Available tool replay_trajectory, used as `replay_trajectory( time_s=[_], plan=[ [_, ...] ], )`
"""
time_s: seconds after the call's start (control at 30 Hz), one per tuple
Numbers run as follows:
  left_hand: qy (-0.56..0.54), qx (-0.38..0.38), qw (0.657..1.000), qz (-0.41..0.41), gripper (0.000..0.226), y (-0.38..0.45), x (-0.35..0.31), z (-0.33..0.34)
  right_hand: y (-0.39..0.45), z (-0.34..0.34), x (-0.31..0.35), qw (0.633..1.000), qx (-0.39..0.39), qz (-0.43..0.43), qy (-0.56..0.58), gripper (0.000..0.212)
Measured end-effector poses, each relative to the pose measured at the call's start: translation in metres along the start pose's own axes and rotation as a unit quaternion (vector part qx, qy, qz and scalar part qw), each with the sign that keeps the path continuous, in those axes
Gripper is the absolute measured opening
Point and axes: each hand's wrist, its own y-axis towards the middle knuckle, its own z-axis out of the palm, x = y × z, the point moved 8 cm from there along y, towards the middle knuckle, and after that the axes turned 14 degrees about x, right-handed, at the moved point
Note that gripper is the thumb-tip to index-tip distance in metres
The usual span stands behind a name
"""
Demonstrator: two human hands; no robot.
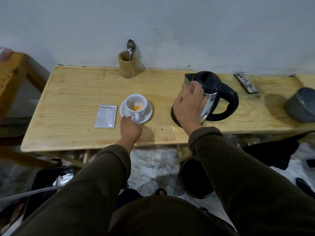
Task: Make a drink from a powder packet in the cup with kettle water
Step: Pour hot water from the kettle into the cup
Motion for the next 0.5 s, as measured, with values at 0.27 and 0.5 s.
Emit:
replay_trajectory(
  time_s=[0.27, 0.5],
  plan=[
    [-0.053, -0.019, 0.998, -0.04, 0.038, 0.0, -0.012, 0.018, -0.004, -0.037, -0.077, 0.992, -0.046, 0.118, 0.012, 0.058],
    [-0.065, -0.009, 0.993, -0.093, 0.045, 0.007, -0.01, 0.023, 0.008, -0.047, -0.123, 0.973, -0.052, 0.192, 0.116, 0.064]
  ],
)
